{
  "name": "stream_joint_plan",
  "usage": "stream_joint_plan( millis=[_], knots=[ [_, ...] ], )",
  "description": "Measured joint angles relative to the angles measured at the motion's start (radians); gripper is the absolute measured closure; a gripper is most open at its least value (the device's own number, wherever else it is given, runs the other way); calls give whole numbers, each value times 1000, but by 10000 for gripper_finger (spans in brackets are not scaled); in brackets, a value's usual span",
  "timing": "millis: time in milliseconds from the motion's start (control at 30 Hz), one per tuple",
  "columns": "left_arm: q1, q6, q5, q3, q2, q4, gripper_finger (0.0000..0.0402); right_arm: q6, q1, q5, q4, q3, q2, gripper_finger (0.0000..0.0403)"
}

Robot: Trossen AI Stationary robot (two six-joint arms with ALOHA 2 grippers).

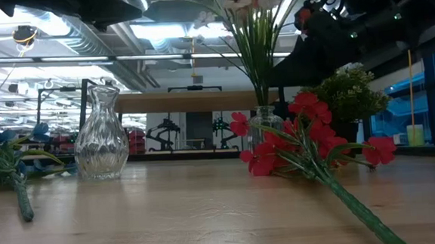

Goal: Pick and place flowers into a vace then onto a shelf
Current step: Put the left orange flowers into the right transparent vase, then put the blue flowers into the left transparent vase

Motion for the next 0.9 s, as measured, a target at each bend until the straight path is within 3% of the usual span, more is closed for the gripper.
stream_joint_plan(
  millis=[233,700,900],
  knots=[
    [0,1,0,0,0,0,399,-8,0,1,-110,8,-77,190],
    [0,1,0,0,0,-5,400,47,3,5,-374,8,-258,188],
    [0,9,0,0,0,-36,397,83,23,70,-523,8,-377,192]
  ],
)
